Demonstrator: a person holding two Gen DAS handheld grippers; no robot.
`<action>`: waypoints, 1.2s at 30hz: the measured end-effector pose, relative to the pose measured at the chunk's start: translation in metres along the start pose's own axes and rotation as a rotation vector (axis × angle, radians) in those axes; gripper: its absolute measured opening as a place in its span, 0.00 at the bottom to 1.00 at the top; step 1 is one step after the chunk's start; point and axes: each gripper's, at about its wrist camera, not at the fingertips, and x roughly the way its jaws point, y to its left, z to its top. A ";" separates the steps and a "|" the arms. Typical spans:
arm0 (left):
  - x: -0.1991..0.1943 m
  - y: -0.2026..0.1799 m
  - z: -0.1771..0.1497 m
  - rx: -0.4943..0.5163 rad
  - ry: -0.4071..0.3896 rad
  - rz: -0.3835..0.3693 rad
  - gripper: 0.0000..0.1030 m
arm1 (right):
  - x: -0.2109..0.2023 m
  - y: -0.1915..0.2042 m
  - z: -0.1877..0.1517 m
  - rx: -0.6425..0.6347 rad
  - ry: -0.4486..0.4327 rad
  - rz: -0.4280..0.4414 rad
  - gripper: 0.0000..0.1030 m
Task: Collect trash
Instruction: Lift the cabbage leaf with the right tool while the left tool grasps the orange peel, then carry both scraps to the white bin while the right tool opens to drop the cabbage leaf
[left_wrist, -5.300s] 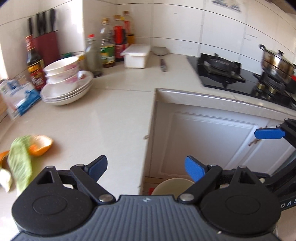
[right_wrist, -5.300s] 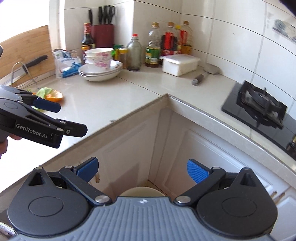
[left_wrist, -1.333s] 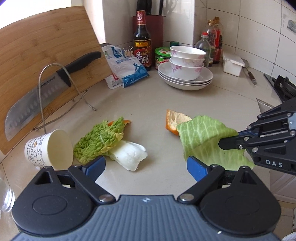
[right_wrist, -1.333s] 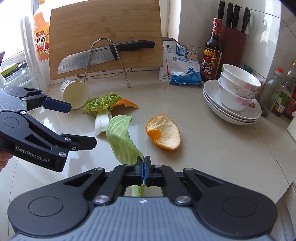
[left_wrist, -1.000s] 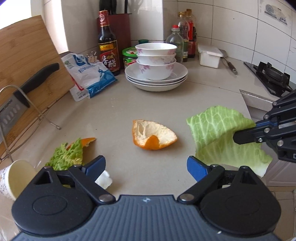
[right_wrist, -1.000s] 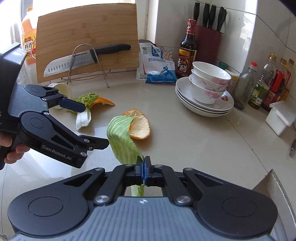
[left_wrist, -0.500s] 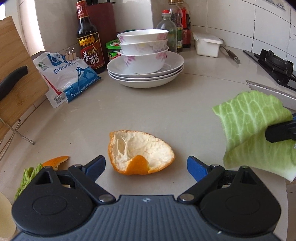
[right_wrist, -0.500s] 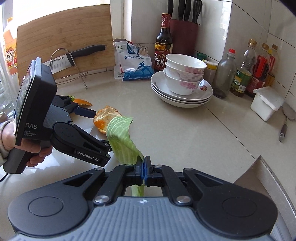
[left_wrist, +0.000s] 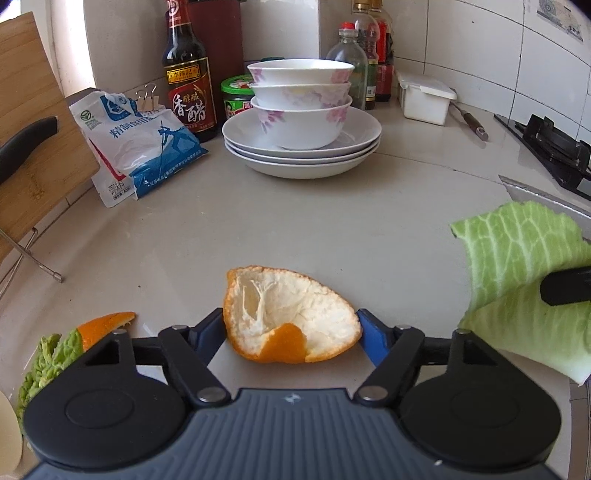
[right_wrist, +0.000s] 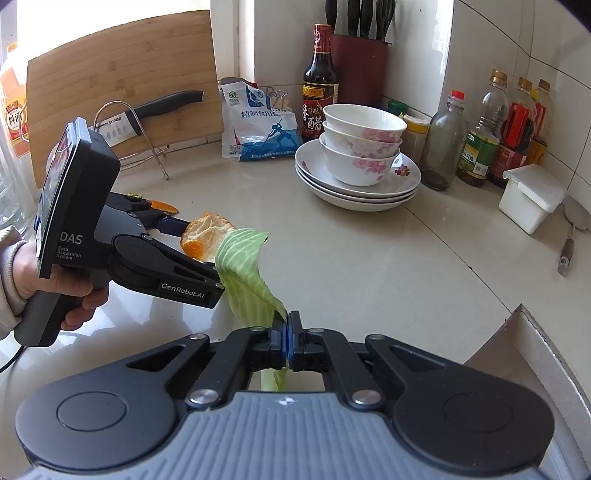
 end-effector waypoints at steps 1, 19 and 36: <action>-0.001 0.001 0.000 -0.002 -0.003 -0.001 0.67 | 0.000 0.000 0.000 0.000 0.000 0.000 0.02; -0.049 -0.003 0.000 -0.005 -0.014 -0.062 0.57 | -0.029 -0.001 -0.012 0.020 -0.023 -0.009 0.02; -0.119 -0.084 -0.012 0.104 -0.052 -0.238 0.57 | -0.097 -0.030 -0.087 0.142 0.032 -0.155 0.02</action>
